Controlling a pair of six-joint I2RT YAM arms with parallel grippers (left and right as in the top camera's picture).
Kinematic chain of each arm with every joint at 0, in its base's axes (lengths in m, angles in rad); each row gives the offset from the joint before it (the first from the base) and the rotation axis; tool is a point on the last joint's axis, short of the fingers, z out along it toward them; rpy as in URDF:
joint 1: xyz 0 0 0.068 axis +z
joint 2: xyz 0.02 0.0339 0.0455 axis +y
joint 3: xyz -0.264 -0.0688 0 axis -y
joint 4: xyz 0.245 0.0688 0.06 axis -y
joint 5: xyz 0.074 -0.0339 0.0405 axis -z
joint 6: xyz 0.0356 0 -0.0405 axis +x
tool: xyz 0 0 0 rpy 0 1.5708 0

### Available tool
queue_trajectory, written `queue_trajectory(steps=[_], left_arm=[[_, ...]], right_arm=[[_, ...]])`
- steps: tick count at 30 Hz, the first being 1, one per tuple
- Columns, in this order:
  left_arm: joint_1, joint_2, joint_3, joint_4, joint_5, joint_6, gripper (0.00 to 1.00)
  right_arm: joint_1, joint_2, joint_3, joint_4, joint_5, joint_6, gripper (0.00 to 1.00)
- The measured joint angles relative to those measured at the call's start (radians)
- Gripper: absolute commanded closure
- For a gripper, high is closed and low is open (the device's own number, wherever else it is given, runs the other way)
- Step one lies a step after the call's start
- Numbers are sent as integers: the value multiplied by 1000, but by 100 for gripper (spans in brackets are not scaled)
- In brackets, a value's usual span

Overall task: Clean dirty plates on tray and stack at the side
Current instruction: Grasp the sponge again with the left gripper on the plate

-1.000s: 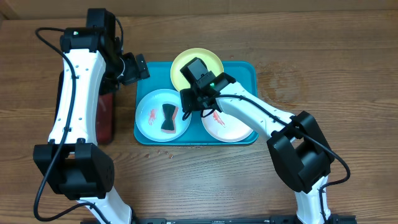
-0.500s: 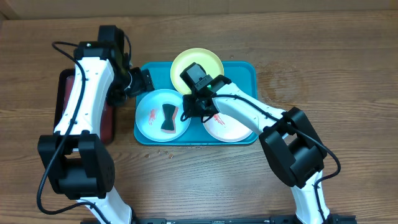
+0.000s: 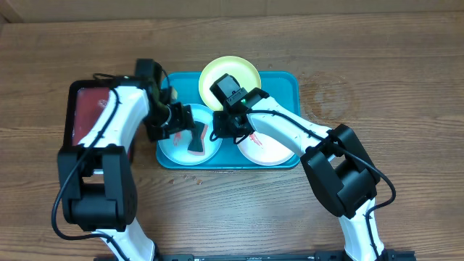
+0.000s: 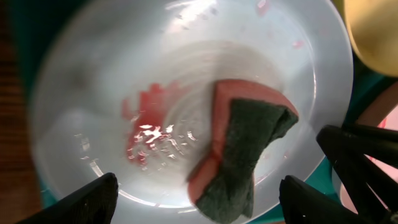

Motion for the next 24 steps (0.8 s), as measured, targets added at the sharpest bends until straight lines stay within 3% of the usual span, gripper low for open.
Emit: queue_trajectory(steps=[6,11,20,24], left_arm=[[-60,0,-59,71,28,3,19],[-79,0,-63,93,36,7,37],[-87,0,-63,119,31,17,37],[-104,4,-63,124,20,14,52]], right_arm=[[0,0,0,0,-2,0,86],[0,0,-17,8,-5,9,89],[0,0,-23,8,-9,19,89],[0,3,-23,9,-9,21,89]])
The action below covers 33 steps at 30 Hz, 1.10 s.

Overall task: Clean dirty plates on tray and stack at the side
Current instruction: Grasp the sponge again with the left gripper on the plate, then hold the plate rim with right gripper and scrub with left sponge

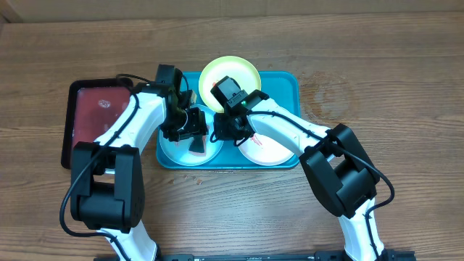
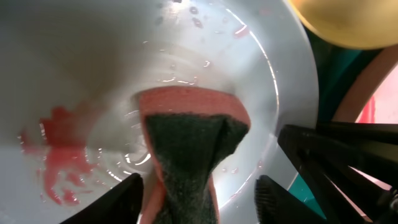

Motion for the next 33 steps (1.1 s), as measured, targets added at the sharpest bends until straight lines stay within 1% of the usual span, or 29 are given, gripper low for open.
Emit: queue_trajectory(steps=[1,6,9,10,13,14,19,22,26,28,31,33], left_arm=[[-5,0,-1,1,-4,0,54],[-30,1,-2,4,-42,-19,57],[-36,12,-2,4,-67,-31,60],[-36,19,-2,4,-74,-36,65],[-42,53,-2,11,-85,-54,92],[-42,62,-2,12,-89,-55,96],[-40,65,0,8,-115,-56,96],[-43,65,10,-11,-163,-65,96],[-35,66,21,-35,-311,-75,96],[-31,66,23,-36,-407,-95,96],[-19,71,23,-7,-554,-126,96],[-13,78,23,20,-608,-133,96]], right_arm=[[0,0,0,1,0,0,89],[0,4,0,1,0,2,89],[0,4,0,3,0,2,89],[0,4,0,4,0,2,89],[0,4,0,3,0,2,89],[0,4,0,3,0,2,89],[0,6,-1,5,0,2,90],[0,6,-1,6,0,2,90],[1,6,-1,8,-7,2,90],[1,6,-1,8,-8,2,90],[2,6,-1,8,-8,2,90],[2,6,-1,11,-11,2,90]])
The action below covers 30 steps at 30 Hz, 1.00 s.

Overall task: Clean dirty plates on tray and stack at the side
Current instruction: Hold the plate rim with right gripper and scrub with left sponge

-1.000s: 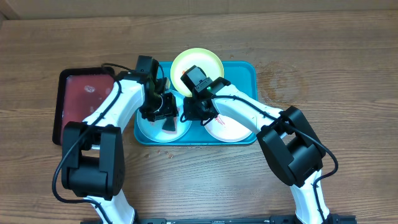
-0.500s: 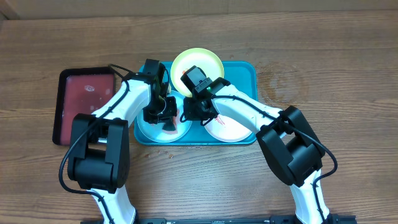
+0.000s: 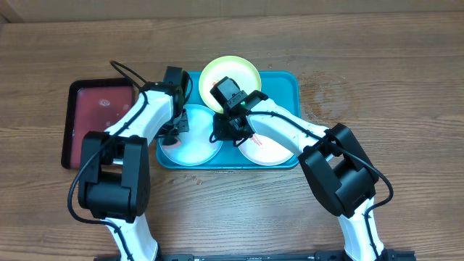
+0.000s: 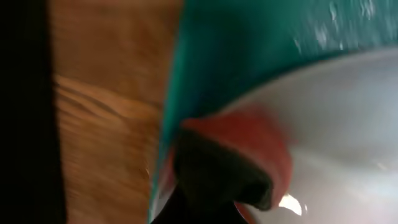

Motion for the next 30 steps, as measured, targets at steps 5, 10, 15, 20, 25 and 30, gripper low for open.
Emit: queue_trajectory(steps=[5,10,15,20,25,30], left_arm=[[-3,3,0,102,-28,-14,96],[4,3,0,185,105,-13,96],[19,3,2,202,308,-10,96],[18,4,2,199,528,48,96],[16,5,2,148,658,120,96],[16,5,2,55,636,153,96]], right_arm=[[4,0,0,5,-6,0,90],[3,0,0,2,-4,2,90],[3,0,0,0,-2,8,95],[-5,0,0,5,4,10,96],[-4,0,0,7,4,-24,96],[-4,0,0,7,4,-60,96]])
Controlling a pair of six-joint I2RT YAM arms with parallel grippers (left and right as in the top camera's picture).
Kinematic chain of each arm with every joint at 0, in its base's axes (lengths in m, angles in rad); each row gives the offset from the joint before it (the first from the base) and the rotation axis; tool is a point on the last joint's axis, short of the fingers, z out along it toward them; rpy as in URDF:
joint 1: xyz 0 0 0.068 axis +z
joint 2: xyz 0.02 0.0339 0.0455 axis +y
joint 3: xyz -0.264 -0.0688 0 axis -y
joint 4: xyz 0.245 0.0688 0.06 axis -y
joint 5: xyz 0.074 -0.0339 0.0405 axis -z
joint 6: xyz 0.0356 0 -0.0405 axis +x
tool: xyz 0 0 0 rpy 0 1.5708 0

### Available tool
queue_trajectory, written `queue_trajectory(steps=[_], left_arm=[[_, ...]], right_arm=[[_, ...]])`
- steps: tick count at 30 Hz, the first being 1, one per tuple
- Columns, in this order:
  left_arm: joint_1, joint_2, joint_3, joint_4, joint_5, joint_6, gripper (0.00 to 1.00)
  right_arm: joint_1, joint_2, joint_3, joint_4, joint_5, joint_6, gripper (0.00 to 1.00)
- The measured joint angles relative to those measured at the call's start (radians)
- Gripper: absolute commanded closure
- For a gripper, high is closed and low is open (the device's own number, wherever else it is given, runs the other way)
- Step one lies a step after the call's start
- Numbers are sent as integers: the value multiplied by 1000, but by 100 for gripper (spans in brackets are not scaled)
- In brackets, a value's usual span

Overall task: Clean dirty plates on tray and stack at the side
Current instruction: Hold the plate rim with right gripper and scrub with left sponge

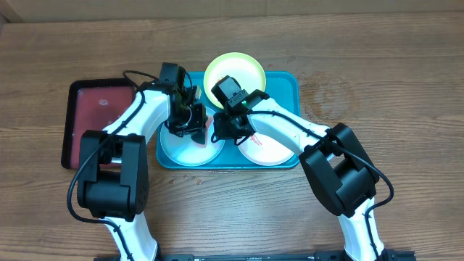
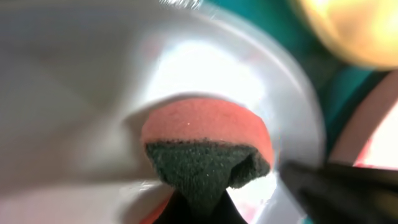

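My left gripper [image 1: 194,122] [image 2: 198,206] is shut on a pink sponge with a dark green scrub face [image 2: 205,140]. It presses the sponge onto the right part of the left white plate [image 1: 185,148] [image 2: 74,93] in the teal tray [image 1: 286,83]. My right gripper [image 1: 220,133] sits at that plate's right rim, and one of its dark fingers [image 2: 339,186] shows in the left wrist view. Whether that gripper grips the rim cannot be told. A second white plate [image 1: 267,151] with red smears and a yellow-green plate [image 1: 233,72] also lie in the tray.
A dark tray of red liquid [image 1: 98,119] stands on the wooden table left of the teal tray. A few small specks [image 1: 197,180] lie on the wood in front of the tray. Bare table surrounds both trays.
My left gripper has moved with the sponge from the left rim of the left white plate to its right side, close to the right gripper. The right arm stays where it was.
The sponge lay loose on the left white plate beside a red stain, with my left gripper open above it. Then the fingers stood on either side of the sponge. Later the gripper held it at the plate's left rim. Now it is at the right side, and the plate looks white.
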Motion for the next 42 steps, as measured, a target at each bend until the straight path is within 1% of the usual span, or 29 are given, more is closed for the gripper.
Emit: queue_trajectory(steps=[3,7,10,14,18,23,26,30,34,38,40,42], left_arm=[[0,0,2,-43,-70,21,96],[-3,0,11,-73,-137,18,96],[-6,0,11,-72,-137,-18,96],[-18,0,12,-66,-102,-90,96],[-65,0,11,-33,-79,-153,96],[-89,0,12,-10,-82,-187,96],[-91,0,12,-16,-114,-198,96],[-94,0,17,-58,-214,-201,96],[-92,0,24,-105,-372,-203,96],[-65,0,26,-154,-568,-227,96],[-45,1,27,-158,-634,-234,96],[-31,2,37,-146,-650,-238,96]], right_arm=[[0,0,0,6,-3,-30,96],[0,2,0,23,-7,-57,96],[0,2,0,26,-8,-72,96],[0,3,0,28,-6,-81,96],[0,3,0,28,-6,-88,96],[-16,3,-2,23,-7,-95,96],[-16,3,-2,24,-6,-96,96],[-10,3,-2,26,-8,-98,96],[-5,3,-2,28,-8,-98,96],[-5,3,-2,29,-8,-98,96],[-5,3,-2,29,-9,-98,96],[-5,3,-2,29,-10,-98,96]])
